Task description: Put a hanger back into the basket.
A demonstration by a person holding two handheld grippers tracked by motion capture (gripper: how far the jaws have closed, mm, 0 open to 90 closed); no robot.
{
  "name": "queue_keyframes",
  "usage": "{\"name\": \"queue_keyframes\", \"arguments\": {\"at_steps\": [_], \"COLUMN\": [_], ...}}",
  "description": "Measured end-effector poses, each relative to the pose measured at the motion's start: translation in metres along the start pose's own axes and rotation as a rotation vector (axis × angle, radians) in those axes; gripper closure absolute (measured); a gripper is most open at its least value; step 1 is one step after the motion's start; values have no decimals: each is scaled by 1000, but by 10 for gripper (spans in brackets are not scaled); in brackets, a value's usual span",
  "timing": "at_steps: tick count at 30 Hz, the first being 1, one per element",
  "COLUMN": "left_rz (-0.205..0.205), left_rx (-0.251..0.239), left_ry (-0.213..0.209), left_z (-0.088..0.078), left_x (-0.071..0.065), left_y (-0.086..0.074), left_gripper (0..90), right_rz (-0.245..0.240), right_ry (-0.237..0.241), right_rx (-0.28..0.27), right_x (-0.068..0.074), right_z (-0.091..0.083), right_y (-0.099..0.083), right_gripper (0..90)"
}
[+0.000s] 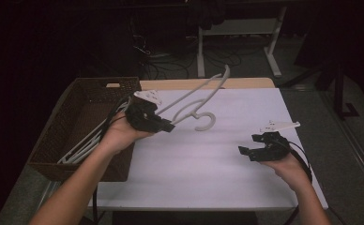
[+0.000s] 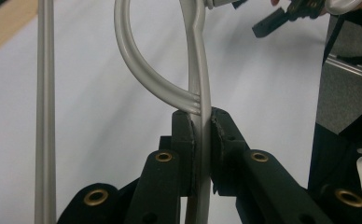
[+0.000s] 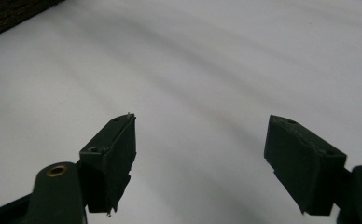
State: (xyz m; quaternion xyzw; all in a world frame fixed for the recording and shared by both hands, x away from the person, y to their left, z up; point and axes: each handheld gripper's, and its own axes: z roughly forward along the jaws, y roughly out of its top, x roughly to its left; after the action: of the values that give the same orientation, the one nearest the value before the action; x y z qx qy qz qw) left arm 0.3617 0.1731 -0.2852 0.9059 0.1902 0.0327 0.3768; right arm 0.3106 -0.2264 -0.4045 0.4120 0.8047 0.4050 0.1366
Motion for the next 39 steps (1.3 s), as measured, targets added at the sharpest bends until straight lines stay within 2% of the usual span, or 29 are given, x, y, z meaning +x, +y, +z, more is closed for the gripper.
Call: {"name": "queue_keyframes", "arguments": {"at_steps": [3, 7, 13, 19, 23, 30, 37, 39], "left_rz": [-4, -32, -71, -138, -189, -250, -298, -312], "left_rx": [-10, -23, -13, -15, -18, -5, 27, 19], "left_ry": [32, 70, 144, 183, 189, 204, 200, 191], "left_z": [-22, -46, -82, -108, -117, -127, -128, -128], "left_x": [8, 21, 45, 64, 70, 77, 84, 85], "left_y": [-5, -21, -53, -93, -119, -157, -182, -187], "left_gripper": [820, 819, 819, 819, 819, 818, 817, 817], "right_rz": [-6, -9, -7, -10, 0, -6, -12, -10], "right_ry": [2, 1, -7, -13, -21, -23, -20, -22], "right_rx": [-1, 4, 9, 12, 16, 20, 26, 25], "right_x": [1, 3, 3, 3, 1, 2, 3, 3], "right_z": [2, 4, 6, 7, 7, 8, 10, 10], "right_y": [1, 2, 2, 2, 2, 3, 3, 3], "right_gripper": [244, 239, 236, 236, 236, 236, 236, 236]}}
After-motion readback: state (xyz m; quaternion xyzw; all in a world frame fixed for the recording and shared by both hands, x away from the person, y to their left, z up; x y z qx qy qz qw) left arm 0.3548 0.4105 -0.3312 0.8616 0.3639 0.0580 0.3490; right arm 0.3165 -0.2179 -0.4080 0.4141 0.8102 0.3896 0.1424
